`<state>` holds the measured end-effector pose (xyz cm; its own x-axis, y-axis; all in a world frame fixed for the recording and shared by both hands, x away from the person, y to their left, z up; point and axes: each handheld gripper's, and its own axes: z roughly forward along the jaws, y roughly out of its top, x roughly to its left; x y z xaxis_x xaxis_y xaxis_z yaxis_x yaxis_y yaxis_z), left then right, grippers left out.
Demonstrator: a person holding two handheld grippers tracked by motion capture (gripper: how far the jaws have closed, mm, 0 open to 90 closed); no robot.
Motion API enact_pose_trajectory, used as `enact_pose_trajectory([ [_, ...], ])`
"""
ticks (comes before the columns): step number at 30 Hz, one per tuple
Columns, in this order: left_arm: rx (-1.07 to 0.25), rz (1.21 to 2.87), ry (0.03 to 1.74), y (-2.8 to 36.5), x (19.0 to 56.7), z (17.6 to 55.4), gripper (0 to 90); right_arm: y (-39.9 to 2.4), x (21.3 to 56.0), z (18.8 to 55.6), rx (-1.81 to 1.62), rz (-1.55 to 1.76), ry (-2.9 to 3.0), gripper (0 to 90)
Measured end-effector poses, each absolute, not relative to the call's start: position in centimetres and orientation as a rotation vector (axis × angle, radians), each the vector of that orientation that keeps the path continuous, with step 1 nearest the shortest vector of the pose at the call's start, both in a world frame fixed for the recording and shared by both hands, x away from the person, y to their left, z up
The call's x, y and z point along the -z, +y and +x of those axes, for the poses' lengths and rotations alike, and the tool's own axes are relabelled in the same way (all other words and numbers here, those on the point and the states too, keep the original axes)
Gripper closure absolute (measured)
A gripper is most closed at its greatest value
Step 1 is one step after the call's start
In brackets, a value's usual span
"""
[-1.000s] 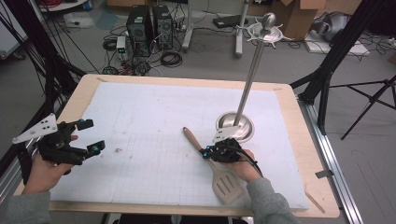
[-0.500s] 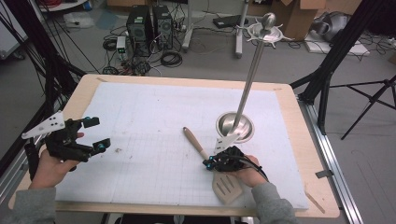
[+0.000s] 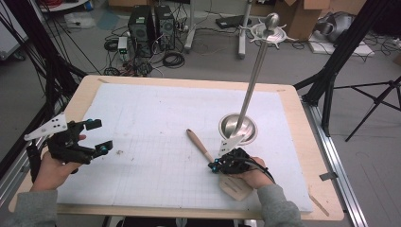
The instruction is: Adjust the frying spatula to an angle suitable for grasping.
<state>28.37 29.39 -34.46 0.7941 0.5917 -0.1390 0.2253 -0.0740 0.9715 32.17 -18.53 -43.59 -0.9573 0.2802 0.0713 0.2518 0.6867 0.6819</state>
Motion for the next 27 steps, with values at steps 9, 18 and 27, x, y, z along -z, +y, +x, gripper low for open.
enact_pose_trajectory([
  [9,-0.34,1.656,0.652,29.3,34.5,28.4,2.3,-20.3,43.4,32.3,-1.15,0.497,2.828,90.0],
  [18,-0.343,1.655,0.652,29.3,34.5,28.4,2.3,-21.0,43.3,32.3,-1.129,0.493,2.822,90.0],
  [27,-0.343,1.651,0.652,29.4,34.5,28.3,2.3,-22.3,43.1,32.4,-1.12,0.521,2.802,90.0],
])
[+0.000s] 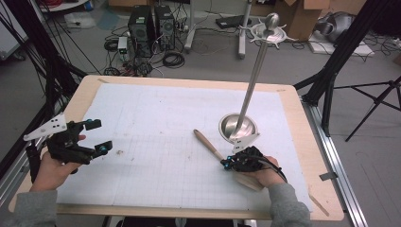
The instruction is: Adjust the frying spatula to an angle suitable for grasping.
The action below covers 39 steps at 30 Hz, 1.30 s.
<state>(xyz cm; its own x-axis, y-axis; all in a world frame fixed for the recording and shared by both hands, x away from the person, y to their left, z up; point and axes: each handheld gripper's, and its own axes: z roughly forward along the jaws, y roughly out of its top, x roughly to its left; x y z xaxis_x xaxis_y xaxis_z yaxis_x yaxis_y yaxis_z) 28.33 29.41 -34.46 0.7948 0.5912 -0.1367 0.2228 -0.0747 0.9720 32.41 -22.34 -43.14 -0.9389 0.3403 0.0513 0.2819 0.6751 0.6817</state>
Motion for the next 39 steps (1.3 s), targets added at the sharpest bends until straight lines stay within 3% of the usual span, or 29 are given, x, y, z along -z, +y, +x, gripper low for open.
enact_pose_trajectory([
  [10,-0.343,1.655,0.653,29.3,34.5,28.4,2.3,-22.9,43.1,32.4,-1.147,0.598,2.785,90.0],
  [21,-0.341,1.657,0.649,29.2,34.5,28.4,2.3,-21.6,43.1,31.8,-0.986,0.424,2.817,90.0],
  [39,-0.342,1.654,0.653,29.3,34.5,28.4,2.3,-22.7,42.7,32.0,-1.048,0.567,2.755,90.0],
])
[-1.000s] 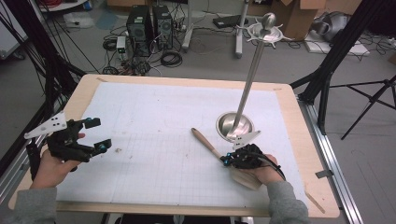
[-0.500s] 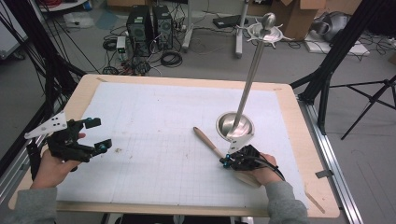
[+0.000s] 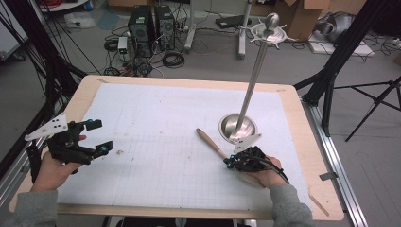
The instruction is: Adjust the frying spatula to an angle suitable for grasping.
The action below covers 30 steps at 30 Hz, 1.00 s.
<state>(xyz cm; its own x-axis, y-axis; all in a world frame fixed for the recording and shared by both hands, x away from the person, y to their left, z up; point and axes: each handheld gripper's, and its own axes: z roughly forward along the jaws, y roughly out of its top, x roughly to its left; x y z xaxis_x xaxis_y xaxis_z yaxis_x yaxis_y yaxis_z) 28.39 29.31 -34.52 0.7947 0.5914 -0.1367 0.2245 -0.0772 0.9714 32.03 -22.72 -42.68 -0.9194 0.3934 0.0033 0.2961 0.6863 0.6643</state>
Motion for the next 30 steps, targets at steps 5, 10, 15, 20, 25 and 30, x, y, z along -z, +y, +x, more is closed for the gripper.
enact_pose_trajectory([
  [5,-0.34,1.652,0.657,29.3,34.7,28.6,2.3,-23.0,41.4,31.7,-1.13,0.716,2.634,89.2],
  [10,-0.329,1.661,0.647,28.9,34.7,28.8,2.3,-22.5,41.4,32.0,-1.064,0.738,2.57,89.5],
  [15,-0.33,1.668,0.657,29.0,34.9,28.7,2.3,-21.6,41.9,33.7,-1.048,0.741,2.59,90.0],
  [20,-0.34,1.664,0.672,29.5,35.0,28.3,2.3,-21.2,42.7,34.8,-1.026,0.754,2.61,90.0],
  [25,-0.349,1.667,0.687,29.9,35.2,27.8,2.3,-21.4,43.3,35.8,-1.041,0.804,2.62,90.0],
  [30,-0.355,1.667,0.697,30.2,35.3,27.5,2.3,-20.9,43.6,36.2,-1.036,0.784,2.659,90.0],
])
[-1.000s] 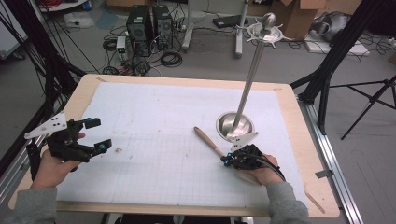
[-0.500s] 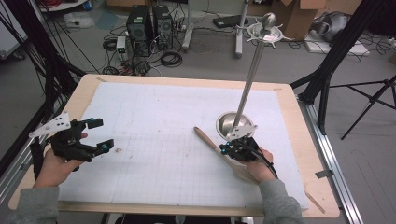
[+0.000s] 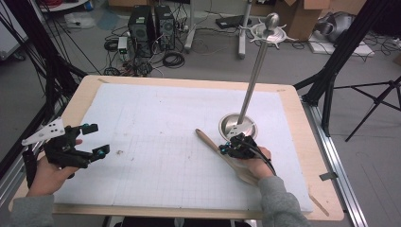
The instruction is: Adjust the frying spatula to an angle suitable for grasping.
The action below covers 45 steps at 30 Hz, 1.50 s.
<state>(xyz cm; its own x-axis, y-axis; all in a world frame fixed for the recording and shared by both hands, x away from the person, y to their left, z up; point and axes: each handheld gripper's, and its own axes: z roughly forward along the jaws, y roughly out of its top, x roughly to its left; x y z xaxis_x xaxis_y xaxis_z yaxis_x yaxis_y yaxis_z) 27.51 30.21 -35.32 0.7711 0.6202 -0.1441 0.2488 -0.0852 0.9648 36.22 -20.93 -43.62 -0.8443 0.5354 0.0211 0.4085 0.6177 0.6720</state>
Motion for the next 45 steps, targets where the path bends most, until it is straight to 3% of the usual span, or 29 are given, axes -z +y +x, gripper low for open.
enact_pose_trajectory([
  [11,-0.357,1.673,0.704,30.3,35.4,27.4,2.3,-19.9,43.3,35.9,-0.989,0.593,2.72,90.0],
  [24,-0.367,1.664,0.698,30.3,35.4,27.8,2.3,-21.4,41.0,34.8,-1.103,0.683,2.569,89.4],
  [40,-0.378,1.629,0.7,30.0,35.7,28.7,2.3,-22.8,39.9,33.0,-1.211,0.849,2.443,22.2],
  [45,-0.372,1.631,0.703,30.0,35.8,28.8,2.3,-23.5,39.8,32.7,-1.211,0.893,2.454,14.9],
])
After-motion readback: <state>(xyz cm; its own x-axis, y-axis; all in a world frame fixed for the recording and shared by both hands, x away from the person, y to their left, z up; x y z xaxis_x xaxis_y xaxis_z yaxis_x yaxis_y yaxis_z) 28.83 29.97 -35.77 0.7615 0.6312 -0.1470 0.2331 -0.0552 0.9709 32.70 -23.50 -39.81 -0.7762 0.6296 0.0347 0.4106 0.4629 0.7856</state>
